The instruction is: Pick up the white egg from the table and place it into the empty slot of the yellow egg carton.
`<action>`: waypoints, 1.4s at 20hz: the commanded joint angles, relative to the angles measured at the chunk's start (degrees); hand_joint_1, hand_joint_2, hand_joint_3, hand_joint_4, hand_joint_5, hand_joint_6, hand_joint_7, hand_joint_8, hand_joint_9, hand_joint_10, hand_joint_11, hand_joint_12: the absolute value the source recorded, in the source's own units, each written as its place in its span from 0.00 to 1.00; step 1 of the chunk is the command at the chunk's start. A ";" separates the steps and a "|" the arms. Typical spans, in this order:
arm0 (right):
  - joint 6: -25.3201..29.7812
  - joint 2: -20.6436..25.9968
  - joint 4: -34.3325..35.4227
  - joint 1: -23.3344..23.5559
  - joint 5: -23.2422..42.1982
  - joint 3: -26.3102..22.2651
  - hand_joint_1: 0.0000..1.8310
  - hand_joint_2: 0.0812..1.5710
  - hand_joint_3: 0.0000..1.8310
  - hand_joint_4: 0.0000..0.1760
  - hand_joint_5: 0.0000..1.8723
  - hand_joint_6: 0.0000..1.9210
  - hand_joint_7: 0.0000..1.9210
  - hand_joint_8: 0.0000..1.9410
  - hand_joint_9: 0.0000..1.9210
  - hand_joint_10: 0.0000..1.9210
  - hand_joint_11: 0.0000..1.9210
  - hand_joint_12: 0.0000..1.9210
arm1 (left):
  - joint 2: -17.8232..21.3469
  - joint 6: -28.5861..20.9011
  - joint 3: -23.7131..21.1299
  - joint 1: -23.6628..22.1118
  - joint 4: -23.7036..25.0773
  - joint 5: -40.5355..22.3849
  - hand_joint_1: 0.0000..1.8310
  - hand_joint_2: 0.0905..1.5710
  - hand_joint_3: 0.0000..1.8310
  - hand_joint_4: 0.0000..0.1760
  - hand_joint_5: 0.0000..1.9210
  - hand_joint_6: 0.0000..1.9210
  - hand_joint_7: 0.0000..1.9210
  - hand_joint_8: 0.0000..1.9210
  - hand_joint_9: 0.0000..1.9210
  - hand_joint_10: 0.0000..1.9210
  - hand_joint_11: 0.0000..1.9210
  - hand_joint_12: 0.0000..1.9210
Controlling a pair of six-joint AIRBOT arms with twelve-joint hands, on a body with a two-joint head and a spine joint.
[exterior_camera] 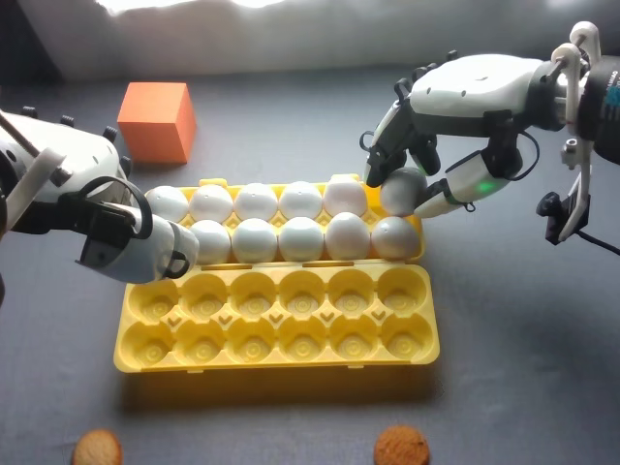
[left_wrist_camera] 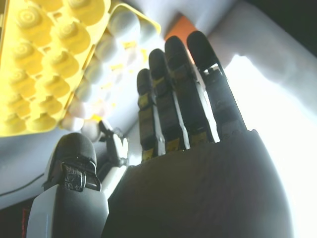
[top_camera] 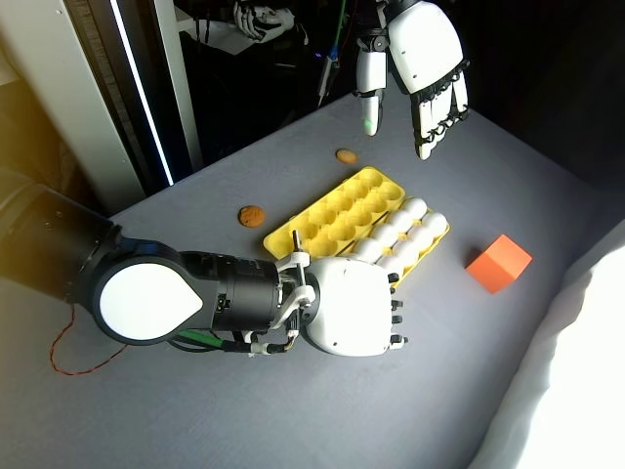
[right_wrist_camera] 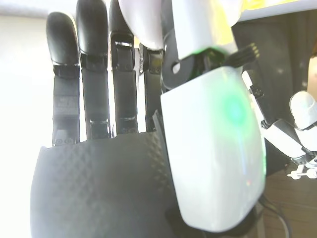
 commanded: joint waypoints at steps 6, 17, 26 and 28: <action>-0.52 0.57 2.08 0.06 4.04 0.15 0.66 0.72 0.00 0.00 0.47 0.57 0.49 0.59 0.39 0.47 0.18 0.79 | 0.60 0.21 -0.11 -0.59 4.70 0.15 0.00 0.80 0.00 0.00 0.23 0.00 0.30 0.00 0.30 0.00 0.12 0.47; -1.20 0.66 2.45 0.12 4.25 0.16 0.60 0.68 0.00 0.00 0.36 0.09 0.39 0.02 0.27 0.23 0.03 0.78 | 0.59 0.21 -0.11 -0.61 4.70 0.15 0.00 0.80 0.00 0.00 0.23 0.00 0.30 0.00 0.30 0.00 0.12 0.48; -1.19 3.86 2.42 2.08 5.51 0.00 0.57 0.68 0.00 0.00 0.33 0.05 0.35 0.00 0.23 0.21 0.00 0.77 | 0.59 0.21 -0.11 -0.60 4.70 0.13 0.00 0.80 0.00 0.00 0.23 0.00 0.30 0.00 0.30 0.00 0.12 0.48; -1.17 5.87 -0.08 4.18 6.85 -0.40 0.57 0.70 0.00 0.00 0.30 0.03 0.31 0.00 0.19 0.21 0.00 0.74 | 0.59 0.21 -0.10 -0.60 4.70 0.12 0.00 0.80 0.00 0.00 0.24 0.00 0.31 0.00 0.30 0.00 0.12 0.47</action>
